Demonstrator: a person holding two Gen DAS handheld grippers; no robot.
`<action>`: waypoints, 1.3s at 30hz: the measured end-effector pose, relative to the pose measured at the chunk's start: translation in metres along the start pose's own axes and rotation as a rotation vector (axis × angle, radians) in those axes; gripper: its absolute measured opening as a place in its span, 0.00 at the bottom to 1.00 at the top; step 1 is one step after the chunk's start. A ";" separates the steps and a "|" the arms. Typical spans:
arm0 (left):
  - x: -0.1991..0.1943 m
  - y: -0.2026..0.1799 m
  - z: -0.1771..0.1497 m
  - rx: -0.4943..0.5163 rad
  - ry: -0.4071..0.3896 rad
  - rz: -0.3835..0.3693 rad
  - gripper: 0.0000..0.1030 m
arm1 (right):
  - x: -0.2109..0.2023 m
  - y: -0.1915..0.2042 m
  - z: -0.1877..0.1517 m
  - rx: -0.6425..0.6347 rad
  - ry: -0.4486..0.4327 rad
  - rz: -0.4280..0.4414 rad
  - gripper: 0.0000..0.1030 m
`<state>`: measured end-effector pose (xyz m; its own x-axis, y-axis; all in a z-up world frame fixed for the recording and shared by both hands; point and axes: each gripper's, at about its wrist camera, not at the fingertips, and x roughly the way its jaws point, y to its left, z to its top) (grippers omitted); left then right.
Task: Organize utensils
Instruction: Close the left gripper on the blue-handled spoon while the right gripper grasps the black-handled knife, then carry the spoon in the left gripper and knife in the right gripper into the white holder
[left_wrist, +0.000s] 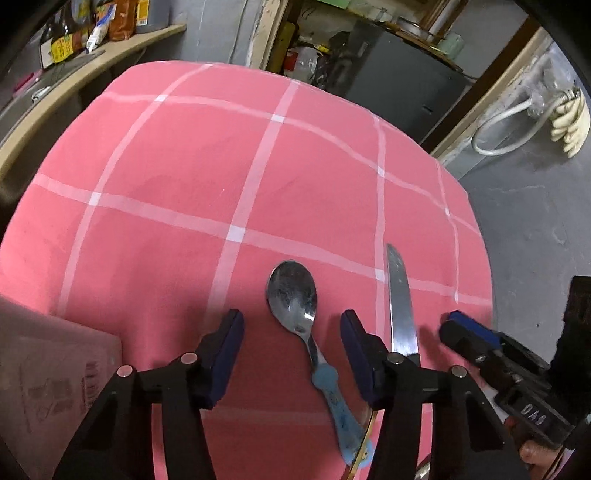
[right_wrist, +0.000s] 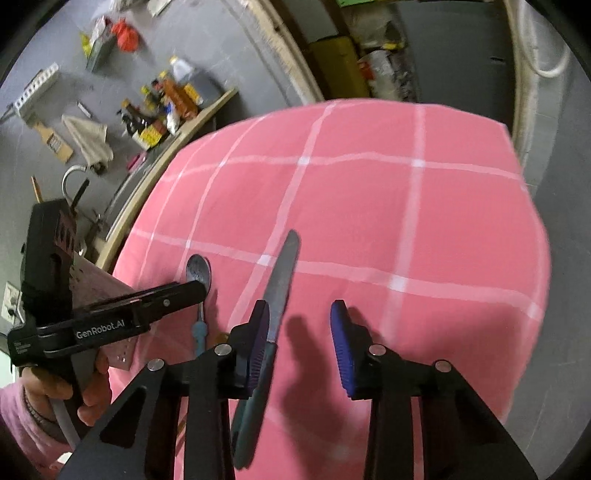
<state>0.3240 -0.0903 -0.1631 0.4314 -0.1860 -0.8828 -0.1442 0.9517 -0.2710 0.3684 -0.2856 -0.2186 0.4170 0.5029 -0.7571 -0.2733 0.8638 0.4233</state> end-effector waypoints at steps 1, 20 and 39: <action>0.000 0.000 0.000 0.004 -0.001 -0.003 0.50 | 0.005 0.003 0.001 -0.006 0.015 0.003 0.27; 0.000 0.009 0.010 0.005 0.006 -0.035 0.14 | 0.035 -0.004 0.014 0.114 0.117 0.135 0.05; 0.002 -0.001 0.020 -0.012 0.022 -0.151 0.06 | 0.043 0.009 0.018 0.087 0.153 0.190 0.05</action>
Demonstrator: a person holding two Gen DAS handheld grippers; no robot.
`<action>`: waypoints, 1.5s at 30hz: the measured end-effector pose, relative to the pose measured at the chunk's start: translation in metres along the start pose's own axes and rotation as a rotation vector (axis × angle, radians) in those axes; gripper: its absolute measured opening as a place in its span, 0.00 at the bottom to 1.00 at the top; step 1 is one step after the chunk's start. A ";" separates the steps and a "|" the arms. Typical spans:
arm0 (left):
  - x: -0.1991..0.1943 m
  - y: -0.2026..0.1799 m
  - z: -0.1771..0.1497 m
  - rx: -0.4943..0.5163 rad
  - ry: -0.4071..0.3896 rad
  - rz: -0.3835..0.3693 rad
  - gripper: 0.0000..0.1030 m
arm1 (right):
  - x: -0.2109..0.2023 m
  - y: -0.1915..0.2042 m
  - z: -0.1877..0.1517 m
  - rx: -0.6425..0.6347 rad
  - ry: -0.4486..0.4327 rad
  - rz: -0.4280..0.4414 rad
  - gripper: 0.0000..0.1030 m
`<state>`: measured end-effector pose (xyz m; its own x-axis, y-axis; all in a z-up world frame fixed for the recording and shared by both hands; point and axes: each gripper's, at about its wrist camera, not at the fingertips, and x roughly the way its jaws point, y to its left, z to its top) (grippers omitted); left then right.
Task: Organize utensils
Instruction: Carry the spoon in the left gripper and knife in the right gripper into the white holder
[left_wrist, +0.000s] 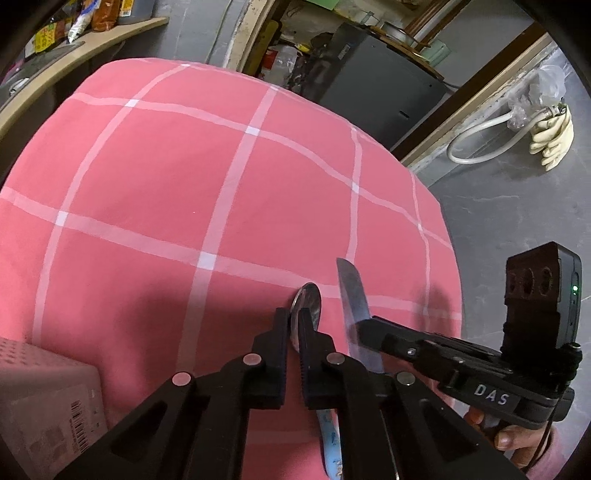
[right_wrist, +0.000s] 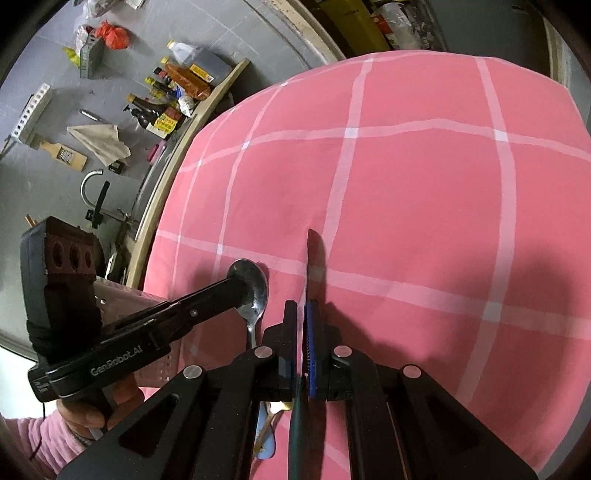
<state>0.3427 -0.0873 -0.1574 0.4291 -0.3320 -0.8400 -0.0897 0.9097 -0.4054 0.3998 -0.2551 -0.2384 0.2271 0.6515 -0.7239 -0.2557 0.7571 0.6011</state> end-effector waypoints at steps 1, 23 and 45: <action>0.001 0.000 0.001 -0.001 0.005 -0.007 0.06 | 0.001 0.000 0.001 -0.002 0.004 -0.004 0.05; -0.010 -0.030 0.001 0.146 -0.012 -0.024 0.02 | -0.048 0.012 -0.016 0.053 -0.230 -0.111 0.01; -0.225 -0.052 0.004 0.282 -0.601 0.045 0.02 | -0.208 0.152 -0.032 -0.114 -0.850 -0.109 0.01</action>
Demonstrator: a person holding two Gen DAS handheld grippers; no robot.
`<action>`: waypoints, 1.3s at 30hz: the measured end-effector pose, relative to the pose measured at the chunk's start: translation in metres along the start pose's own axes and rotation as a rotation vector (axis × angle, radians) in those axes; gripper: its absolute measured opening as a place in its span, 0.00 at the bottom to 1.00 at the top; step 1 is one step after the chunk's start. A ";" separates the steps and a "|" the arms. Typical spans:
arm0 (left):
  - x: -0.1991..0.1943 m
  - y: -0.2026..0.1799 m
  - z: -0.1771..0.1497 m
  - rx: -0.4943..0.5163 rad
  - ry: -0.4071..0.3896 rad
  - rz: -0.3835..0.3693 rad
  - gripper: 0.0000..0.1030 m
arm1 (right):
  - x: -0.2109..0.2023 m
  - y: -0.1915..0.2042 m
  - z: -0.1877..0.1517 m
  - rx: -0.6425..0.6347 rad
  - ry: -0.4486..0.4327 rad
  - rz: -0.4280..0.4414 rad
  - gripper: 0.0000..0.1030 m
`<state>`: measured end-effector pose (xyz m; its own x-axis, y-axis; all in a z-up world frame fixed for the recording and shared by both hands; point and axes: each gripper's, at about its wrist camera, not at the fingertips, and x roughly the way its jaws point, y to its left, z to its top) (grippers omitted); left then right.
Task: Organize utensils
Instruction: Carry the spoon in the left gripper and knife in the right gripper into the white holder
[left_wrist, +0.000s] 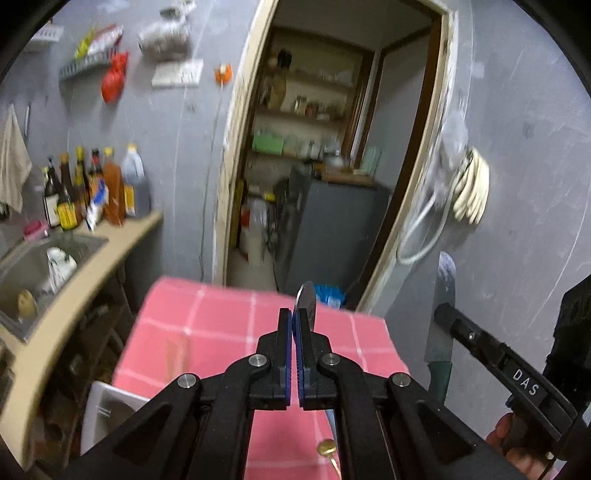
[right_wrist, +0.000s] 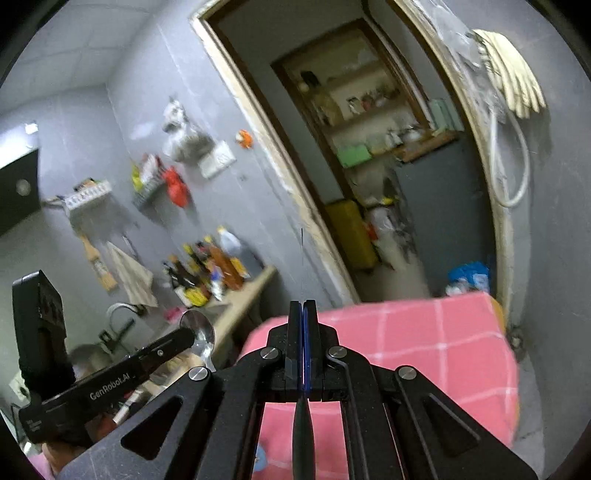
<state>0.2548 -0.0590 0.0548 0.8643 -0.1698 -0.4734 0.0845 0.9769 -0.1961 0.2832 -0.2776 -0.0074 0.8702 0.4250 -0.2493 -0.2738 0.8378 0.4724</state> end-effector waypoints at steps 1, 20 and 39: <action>-0.007 0.005 0.004 0.002 -0.015 0.007 0.02 | -0.003 0.011 -0.001 -0.006 -0.004 0.010 0.01; -0.083 0.103 -0.020 0.180 -0.192 0.158 0.02 | 0.032 0.143 -0.080 -0.014 -0.135 0.180 0.01; -0.053 0.108 -0.065 0.184 -0.077 0.090 0.02 | 0.047 0.124 -0.136 -0.115 -0.024 0.107 0.01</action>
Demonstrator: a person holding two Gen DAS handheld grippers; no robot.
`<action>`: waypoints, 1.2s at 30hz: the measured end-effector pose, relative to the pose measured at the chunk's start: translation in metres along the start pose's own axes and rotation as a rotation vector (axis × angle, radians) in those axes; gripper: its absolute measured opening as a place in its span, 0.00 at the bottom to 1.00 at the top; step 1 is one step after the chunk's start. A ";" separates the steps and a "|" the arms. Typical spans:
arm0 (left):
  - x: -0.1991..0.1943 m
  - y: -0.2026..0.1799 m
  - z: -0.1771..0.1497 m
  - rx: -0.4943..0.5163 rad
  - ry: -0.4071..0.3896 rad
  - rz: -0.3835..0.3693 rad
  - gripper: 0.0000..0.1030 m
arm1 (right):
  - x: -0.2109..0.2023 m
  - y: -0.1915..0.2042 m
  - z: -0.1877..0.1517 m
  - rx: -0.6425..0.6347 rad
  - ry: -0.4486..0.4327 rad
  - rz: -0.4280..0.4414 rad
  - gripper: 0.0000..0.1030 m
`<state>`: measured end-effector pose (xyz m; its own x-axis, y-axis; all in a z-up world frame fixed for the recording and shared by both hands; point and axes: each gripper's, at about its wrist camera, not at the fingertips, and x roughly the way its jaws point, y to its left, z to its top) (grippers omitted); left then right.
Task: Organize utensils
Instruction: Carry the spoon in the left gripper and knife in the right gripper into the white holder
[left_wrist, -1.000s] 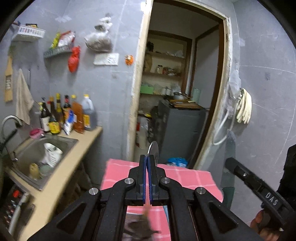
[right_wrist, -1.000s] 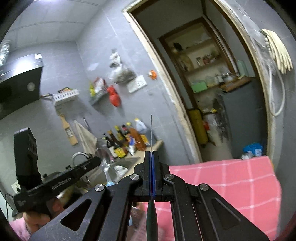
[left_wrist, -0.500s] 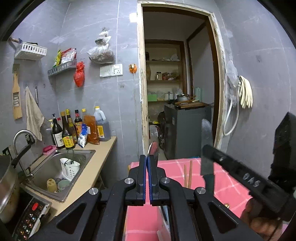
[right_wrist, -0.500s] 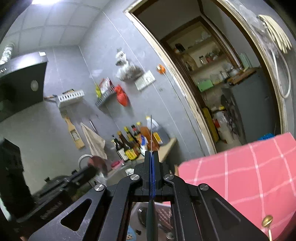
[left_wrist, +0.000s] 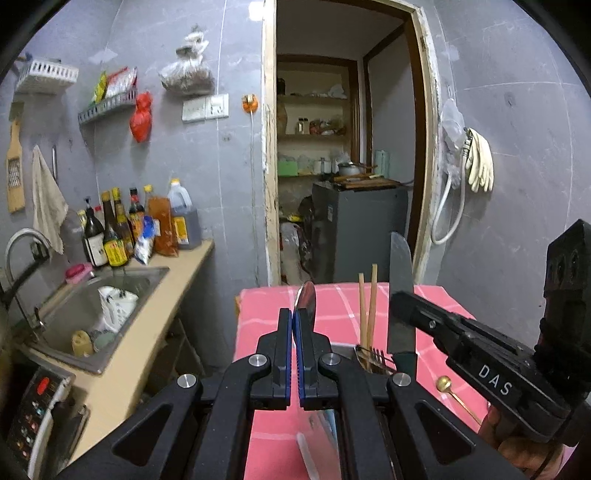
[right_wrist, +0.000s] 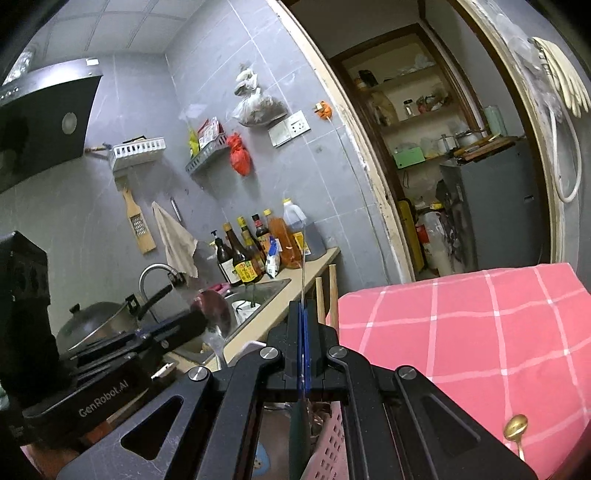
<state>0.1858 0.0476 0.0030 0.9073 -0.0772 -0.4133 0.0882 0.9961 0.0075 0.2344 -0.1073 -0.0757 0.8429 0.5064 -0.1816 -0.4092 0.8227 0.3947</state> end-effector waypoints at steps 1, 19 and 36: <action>0.001 0.002 0.000 -0.011 0.007 -0.005 0.03 | -0.001 0.000 0.002 -0.004 0.003 -0.001 0.01; 0.005 0.015 -0.008 -0.128 0.088 -0.066 0.04 | -0.018 0.017 0.017 -0.117 0.082 -0.028 0.02; -0.029 -0.002 0.012 -0.186 -0.032 -0.139 0.64 | -0.113 0.004 0.063 -0.089 -0.038 -0.212 0.74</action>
<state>0.1640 0.0469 0.0265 0.9046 -0.2122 -0.3697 0.1384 0.9665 -0.2162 0.1594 -0.1774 0.0030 0.9251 0.3114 -0.2173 -0.2496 0.9299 0.2700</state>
